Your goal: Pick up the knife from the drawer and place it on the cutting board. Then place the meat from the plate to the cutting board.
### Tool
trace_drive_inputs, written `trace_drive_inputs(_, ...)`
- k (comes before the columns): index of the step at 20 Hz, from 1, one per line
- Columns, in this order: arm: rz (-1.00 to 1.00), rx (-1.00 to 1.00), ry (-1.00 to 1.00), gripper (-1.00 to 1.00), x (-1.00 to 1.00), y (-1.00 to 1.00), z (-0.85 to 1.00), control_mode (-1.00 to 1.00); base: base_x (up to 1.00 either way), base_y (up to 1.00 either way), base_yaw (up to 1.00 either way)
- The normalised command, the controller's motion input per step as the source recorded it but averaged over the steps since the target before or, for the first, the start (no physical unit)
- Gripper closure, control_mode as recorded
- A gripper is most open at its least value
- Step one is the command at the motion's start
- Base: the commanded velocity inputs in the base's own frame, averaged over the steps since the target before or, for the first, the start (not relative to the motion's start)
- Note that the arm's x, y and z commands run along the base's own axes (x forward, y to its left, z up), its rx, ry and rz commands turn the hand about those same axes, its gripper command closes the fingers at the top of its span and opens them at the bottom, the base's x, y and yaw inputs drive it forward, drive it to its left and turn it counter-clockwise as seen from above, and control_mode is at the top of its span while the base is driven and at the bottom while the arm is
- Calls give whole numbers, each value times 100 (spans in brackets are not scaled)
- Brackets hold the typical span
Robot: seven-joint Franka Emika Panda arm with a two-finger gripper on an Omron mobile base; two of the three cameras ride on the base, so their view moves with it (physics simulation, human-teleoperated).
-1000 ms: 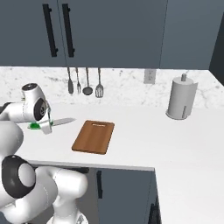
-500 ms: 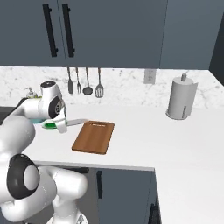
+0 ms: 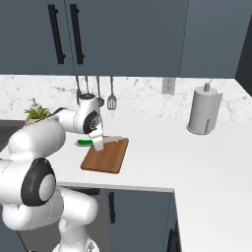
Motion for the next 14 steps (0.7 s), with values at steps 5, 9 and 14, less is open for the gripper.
trace_drive_inputs(5,0,0,1,100,49,-5,-25,-100,0,0,0)
trace_drive_inputs(9,0,-1,0,100,52,0,-35,-100,0,0,0)
trace_drive_inputs(14,0,0,0,100,31,0,-39,-100,0,0,0)
